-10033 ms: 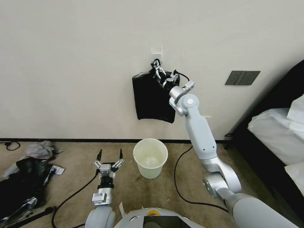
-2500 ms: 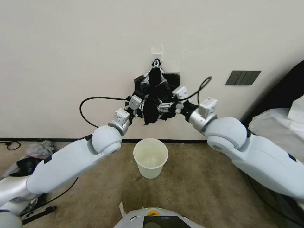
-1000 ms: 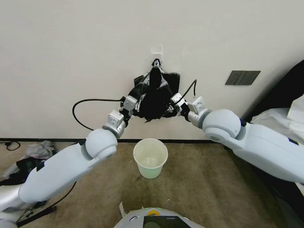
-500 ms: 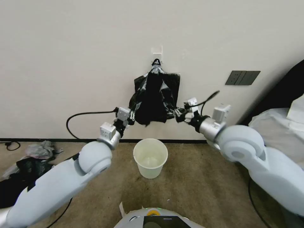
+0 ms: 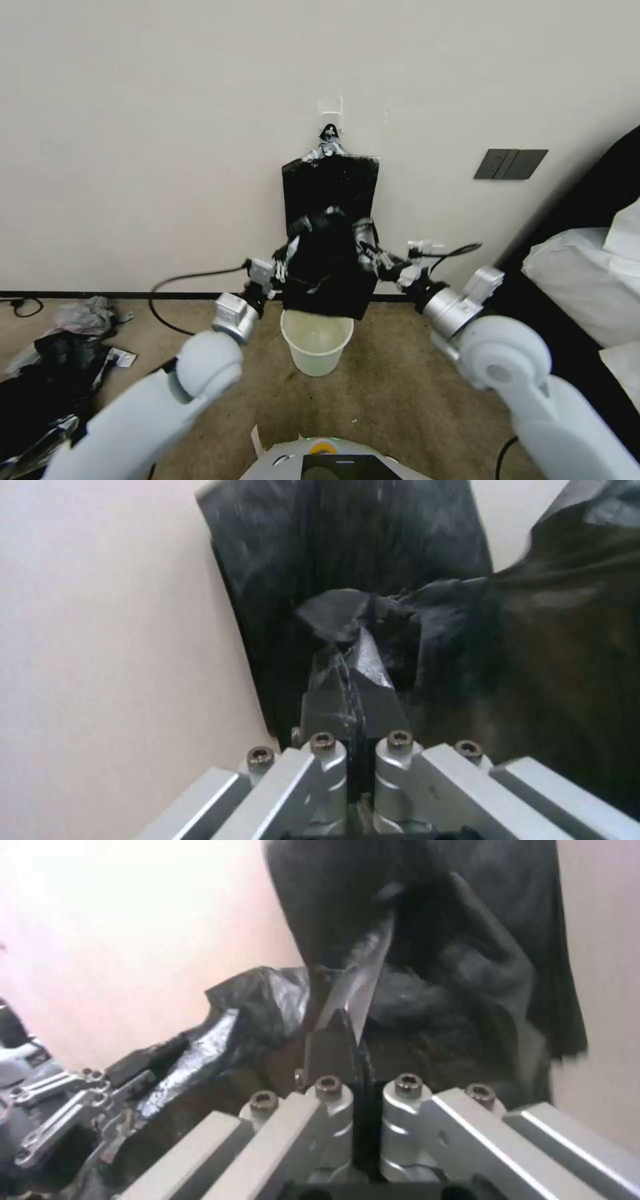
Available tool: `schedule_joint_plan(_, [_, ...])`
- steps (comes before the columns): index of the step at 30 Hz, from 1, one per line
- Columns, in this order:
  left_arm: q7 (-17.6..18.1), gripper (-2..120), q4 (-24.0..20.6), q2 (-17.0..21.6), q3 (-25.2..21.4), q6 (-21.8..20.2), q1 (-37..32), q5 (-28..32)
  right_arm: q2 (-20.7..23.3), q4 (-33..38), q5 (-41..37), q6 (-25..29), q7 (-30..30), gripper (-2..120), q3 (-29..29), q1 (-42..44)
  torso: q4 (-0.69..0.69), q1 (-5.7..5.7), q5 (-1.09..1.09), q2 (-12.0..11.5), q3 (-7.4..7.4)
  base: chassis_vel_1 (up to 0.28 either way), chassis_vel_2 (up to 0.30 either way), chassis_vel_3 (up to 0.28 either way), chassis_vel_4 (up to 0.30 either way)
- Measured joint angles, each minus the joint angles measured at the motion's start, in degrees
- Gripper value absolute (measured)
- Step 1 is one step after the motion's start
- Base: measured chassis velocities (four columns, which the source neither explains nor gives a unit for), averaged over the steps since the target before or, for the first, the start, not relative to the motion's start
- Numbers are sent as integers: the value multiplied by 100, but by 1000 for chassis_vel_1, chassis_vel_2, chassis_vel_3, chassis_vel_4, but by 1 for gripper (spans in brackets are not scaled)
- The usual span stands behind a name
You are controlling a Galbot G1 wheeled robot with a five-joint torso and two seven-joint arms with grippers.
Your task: Place a trash bag onto the trash bin.
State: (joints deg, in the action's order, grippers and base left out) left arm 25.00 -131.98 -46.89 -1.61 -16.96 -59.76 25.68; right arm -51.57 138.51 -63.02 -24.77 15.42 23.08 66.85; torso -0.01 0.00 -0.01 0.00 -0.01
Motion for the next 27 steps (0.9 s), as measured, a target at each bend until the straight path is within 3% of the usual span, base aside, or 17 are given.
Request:
schedule_joint_plan(7, [-18, 0, 382, -225, -1, 189, -73, -305, -509, -223, 350, 110, -19, 0, -374, 189, 0, 0, 1, 0, 0, 0, 0, 0, 0])
schedule_joint_plan(13, [-26, 0, 378, -274, -189, 267, -356, -362, -715, -168, 363, 84, 135, 0, -696, 185, 1, 0, 0, 0, 0, 0, 0, 0, 0])
schedule_joint_plan(24, [-39, 0, 165, -300, -397, 344, -701, -464, -1114, 17, -614, -23, 845, 0, -1005, -140, 2, 0, 0, 0, 0, 0, 0, 0, 0])
schedule_joint_plan(27, [-38, 0, 257, -404, -372, 350, -777, -541, -1458, -126, -798, 42, 1216, 0, -1015, 81, 1, 0, 0, 0, 0, 0, 0, 0, 0])
